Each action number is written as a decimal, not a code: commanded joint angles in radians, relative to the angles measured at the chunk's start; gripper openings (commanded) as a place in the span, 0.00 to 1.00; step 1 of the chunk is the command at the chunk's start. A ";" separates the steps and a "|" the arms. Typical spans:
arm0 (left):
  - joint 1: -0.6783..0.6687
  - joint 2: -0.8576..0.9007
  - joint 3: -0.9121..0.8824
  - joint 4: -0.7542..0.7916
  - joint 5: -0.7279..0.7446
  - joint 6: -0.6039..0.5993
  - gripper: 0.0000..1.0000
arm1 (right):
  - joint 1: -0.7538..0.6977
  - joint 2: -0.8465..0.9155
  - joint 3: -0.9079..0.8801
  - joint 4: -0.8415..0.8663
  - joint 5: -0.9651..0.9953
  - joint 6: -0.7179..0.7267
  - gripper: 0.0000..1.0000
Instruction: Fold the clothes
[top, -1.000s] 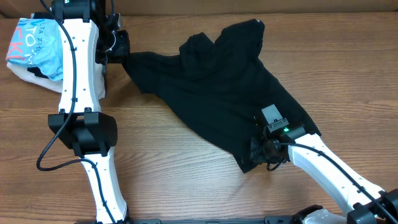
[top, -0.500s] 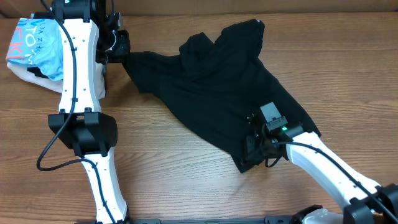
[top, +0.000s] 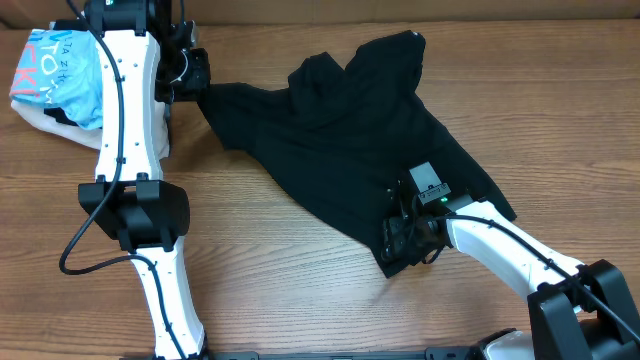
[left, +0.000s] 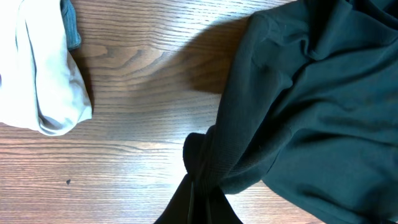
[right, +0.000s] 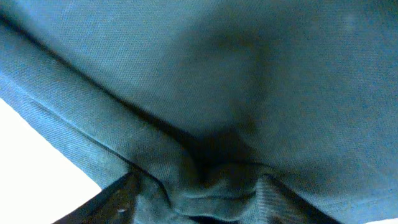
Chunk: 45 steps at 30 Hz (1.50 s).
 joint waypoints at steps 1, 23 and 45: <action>-0.007 -0.010 0.019 0.001 -0.014 -0.002 0.04 | 0.003 0.001 0.006 0.001 -0.005 0.000 0.52; 0.027 -0.093 0.068 -0.013 -0.014 0.024 0.04 | -0.199 -0.024 0.681 -0.572 0.111 -0.027 0.04; 0.120 -0.761 0.110 0.148 -0.123 0.005 0.04 | -0.472 -0.122 1.773 -0.959 0.176 -0.035 0.04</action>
